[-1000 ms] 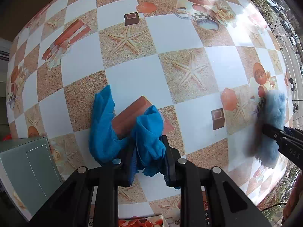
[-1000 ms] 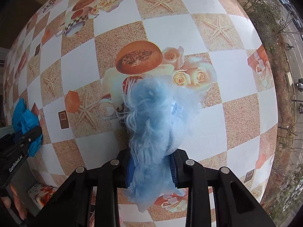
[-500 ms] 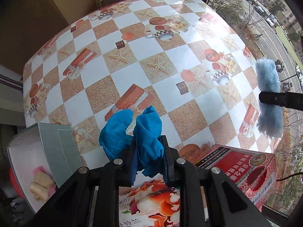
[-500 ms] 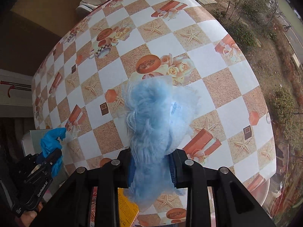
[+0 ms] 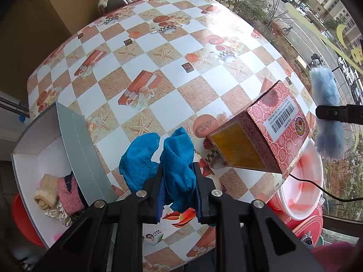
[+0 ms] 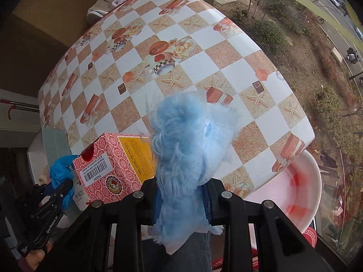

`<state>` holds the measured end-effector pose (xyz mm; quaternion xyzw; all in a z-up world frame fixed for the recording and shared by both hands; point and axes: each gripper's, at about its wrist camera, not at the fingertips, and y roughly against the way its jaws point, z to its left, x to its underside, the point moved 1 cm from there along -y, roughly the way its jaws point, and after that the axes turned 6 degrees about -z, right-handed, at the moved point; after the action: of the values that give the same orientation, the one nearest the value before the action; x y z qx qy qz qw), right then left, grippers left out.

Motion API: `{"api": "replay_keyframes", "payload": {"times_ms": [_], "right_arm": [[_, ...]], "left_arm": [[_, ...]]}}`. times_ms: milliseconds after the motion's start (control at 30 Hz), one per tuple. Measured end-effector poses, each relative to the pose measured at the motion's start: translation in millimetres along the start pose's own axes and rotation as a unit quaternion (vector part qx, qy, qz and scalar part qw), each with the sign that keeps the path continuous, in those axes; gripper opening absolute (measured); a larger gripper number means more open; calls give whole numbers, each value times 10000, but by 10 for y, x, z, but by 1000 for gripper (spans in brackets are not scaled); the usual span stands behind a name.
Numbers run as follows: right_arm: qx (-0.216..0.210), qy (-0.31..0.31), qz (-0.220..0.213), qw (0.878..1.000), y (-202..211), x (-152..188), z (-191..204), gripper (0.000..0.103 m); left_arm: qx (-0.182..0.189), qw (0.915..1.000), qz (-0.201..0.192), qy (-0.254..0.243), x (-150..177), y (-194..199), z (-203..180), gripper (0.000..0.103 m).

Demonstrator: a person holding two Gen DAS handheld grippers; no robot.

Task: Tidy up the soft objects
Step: 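Carry the blue glove and fluffy item over the white box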

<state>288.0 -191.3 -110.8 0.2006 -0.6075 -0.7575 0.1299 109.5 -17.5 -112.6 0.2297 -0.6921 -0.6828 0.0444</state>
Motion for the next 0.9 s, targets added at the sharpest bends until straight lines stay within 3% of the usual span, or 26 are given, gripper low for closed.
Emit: {"api": "replay_keyframes", "payload": {"times_ms": [233,433,633,900], "right_arm": [[-155,242,339,9990,-8,715,317,31],[-346,692,496,9958,-37,1108,782,31],[-449,1279,270,9904,42,1224,1287,31],[-668,1706,171,9829,78,1113,1866,31]], "left_arm": [[-9,9996,-271,-35,255,235,108,23],[-87,9987,-507,67,438,431,264,23],[-268,9969,-671,318,652,597,514,23],[-457,9921,-789,862,864,720,900,24]]}}
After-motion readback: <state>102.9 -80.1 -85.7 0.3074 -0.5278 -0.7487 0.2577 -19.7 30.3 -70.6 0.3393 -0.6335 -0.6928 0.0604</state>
